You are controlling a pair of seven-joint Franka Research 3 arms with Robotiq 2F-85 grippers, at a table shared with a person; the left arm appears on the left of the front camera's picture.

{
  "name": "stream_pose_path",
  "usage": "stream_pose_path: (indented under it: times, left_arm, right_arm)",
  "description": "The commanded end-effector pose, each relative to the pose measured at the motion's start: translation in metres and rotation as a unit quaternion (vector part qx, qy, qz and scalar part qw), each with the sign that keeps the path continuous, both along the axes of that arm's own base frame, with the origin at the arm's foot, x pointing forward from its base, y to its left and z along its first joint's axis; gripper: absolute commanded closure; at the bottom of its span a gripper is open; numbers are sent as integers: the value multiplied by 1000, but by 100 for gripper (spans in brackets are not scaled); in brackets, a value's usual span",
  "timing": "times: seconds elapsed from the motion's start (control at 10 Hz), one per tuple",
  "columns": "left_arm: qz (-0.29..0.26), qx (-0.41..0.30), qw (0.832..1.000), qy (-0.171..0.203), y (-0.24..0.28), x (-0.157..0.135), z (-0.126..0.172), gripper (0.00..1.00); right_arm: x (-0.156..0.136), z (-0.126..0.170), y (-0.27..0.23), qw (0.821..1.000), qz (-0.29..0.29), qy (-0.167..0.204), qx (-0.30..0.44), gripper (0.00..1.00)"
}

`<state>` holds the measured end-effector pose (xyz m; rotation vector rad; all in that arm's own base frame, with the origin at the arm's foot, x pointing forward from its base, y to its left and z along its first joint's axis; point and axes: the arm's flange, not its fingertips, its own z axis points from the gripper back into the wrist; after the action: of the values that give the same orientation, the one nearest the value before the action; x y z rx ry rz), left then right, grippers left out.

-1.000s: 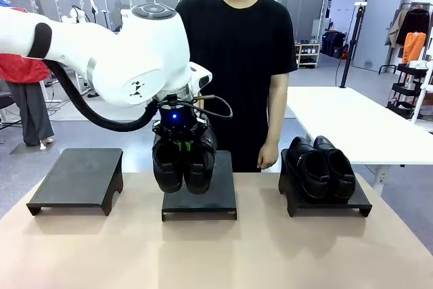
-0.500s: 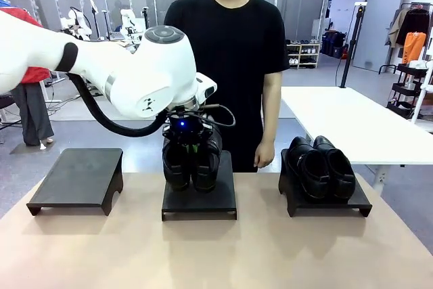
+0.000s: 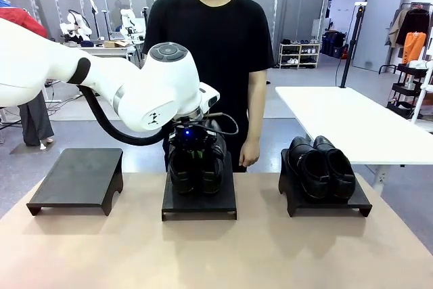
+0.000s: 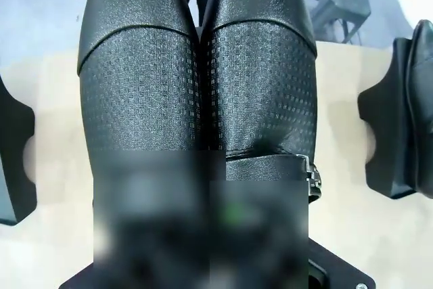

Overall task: Place the shoes on the stand as instructed by the person.
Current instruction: Pick up another pair of Shoes and place it on the Shoes Stand indicated by the person.

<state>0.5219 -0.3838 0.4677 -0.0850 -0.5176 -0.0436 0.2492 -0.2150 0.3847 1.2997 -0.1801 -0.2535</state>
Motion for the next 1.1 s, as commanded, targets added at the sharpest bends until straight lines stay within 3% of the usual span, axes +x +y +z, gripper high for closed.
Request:
stream_pose_path:
  times: [0.0, 1.0]
  left_arm:
    - [9, -3, 1000, -26, -9, 8, -3, 88]
    - [9, 6, 1000, -18, -12, 20, -35, 88]
  right_arm:
    - [-4, 2, -1, 1000, 6, -5, -1, 0]
    - [-4, 2, -1, 1000, 6, -5, -1, 0]
